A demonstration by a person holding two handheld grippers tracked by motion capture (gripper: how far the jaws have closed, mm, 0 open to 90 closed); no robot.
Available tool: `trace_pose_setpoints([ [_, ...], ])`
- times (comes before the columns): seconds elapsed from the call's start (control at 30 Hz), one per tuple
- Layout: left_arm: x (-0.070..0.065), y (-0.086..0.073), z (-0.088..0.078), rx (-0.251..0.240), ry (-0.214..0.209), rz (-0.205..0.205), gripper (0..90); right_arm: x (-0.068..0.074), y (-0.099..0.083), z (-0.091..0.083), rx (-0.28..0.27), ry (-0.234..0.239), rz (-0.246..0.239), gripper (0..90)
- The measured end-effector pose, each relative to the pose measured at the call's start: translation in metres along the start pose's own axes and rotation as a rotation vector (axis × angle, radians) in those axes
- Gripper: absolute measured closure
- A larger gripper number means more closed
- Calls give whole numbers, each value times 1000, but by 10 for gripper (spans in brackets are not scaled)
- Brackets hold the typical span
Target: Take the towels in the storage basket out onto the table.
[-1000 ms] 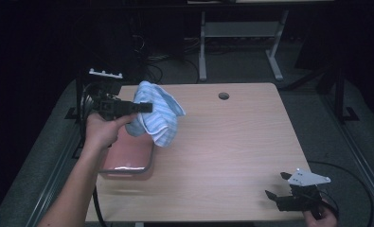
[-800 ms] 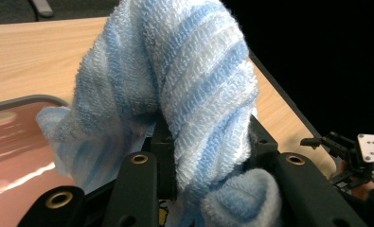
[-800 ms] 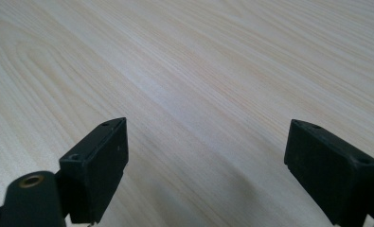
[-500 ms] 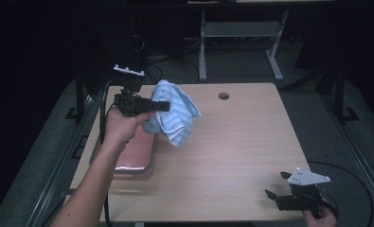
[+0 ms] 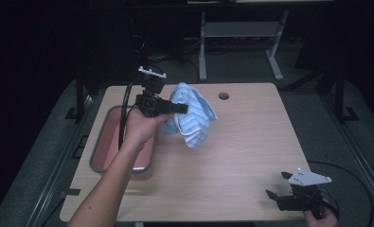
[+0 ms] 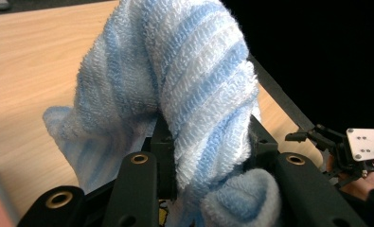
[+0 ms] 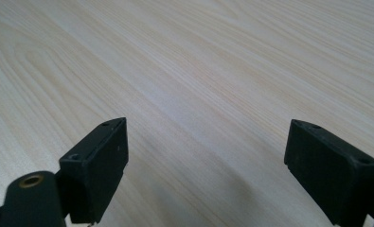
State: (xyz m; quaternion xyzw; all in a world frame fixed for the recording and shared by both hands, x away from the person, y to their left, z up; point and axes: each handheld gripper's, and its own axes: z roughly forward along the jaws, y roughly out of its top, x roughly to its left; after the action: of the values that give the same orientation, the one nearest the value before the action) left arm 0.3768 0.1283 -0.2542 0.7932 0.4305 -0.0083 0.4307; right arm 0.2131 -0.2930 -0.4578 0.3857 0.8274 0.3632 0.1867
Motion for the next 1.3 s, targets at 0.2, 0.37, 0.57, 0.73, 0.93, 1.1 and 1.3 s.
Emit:
trace_pose_setpoints([
  [0.2,-6,1,23,28,-20,9,645,0,0,-1,-4,0,-7,138],
  [0.37,-10,2,39,45,-25,17,645,-1,0,-1,-7,1,-3,139],
  [0.57,-10,3,55,61,-27,14,645,-2,-1,-2,-6,-2,1,138],
  [0.73,-10,2,74,77,-44,4,644,-1,-1,-1,-8,1,-3,139],
  [0.93,-12,-1,91,102,-50,12,644,-2,-1,-2,-7,2,-1,138],
  [1.1,-14,-2,106,119,-61,10,644,-1,-1,-1,-7,5,-2,138],
  [1.3,-16,-3,123,149,-58,19,644,-2,-1,-2,-7,8,1,138],
])
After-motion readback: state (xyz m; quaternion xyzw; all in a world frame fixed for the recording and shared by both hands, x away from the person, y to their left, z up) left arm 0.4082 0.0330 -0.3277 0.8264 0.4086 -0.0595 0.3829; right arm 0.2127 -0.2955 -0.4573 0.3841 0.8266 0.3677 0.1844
